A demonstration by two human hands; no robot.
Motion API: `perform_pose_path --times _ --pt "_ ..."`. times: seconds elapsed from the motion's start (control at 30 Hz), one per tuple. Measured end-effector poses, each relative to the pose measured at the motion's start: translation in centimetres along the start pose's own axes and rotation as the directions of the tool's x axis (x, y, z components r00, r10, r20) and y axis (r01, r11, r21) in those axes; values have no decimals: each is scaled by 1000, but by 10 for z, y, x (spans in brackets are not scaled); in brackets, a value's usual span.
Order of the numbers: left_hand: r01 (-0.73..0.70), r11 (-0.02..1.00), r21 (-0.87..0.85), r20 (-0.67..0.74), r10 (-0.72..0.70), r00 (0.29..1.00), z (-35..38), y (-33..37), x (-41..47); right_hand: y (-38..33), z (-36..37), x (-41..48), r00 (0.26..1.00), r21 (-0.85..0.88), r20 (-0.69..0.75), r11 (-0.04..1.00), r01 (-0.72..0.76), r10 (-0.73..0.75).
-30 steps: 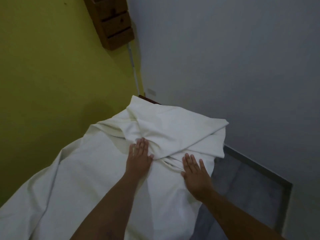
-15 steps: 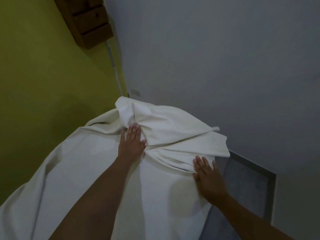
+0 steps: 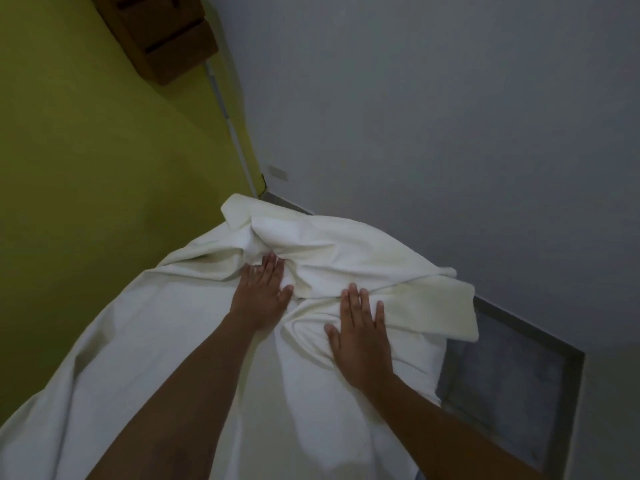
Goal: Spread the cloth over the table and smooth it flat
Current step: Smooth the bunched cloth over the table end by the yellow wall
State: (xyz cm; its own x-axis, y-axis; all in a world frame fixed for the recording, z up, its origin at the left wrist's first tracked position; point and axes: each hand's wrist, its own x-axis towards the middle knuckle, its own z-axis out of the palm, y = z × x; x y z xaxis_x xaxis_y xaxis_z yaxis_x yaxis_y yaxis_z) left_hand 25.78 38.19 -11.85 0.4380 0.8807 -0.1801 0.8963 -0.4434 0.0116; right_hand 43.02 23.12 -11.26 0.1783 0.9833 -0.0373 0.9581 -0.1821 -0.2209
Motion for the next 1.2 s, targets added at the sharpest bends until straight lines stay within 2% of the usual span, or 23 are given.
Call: perform_pose_path --times 0.17,0.3,0.57,0.7,0.8,0.87,0.97,1.07,1.2 --pt "32 997 -68 -14 -33 999 -6 23 22 29 -8 26 998 -100 -46 994 -48 44" --pt "58 988 -145 -11 -60 998 -9 37 29 66 -14 30 994 -115 -50 989 -98 93" --pt "93 981 -171 -4 -95 995 -11 47 25 133 -33 17 970 -214 28 950 -228 240" --pt "108 978 -178 -1 -110 994 -13 51 22 109 -55 20 971 54 8 969 -240 240" --pt "103 981 -167 -21 -108 994 -12 52 24 62 -61 20 993 195 -35 975 -102 111" --pt "96 985 -143 -43 -103 994 -12 49 27 30 -58 20 997 179 -73 984 -12 25" --pt "87 994 -69 -49 -91 995 -17 40 39 5 -53 28 994 25 -101 999 44 -41" --pt "85 996 -34 -69 -87 994 -24 30 56 3 -49 48 997 -103 -71 994 19 -26" --pt "84 996 -13 -116 -85 990 -32 10 88 13 -46 77 1000 -124 -1 992 -13 13"
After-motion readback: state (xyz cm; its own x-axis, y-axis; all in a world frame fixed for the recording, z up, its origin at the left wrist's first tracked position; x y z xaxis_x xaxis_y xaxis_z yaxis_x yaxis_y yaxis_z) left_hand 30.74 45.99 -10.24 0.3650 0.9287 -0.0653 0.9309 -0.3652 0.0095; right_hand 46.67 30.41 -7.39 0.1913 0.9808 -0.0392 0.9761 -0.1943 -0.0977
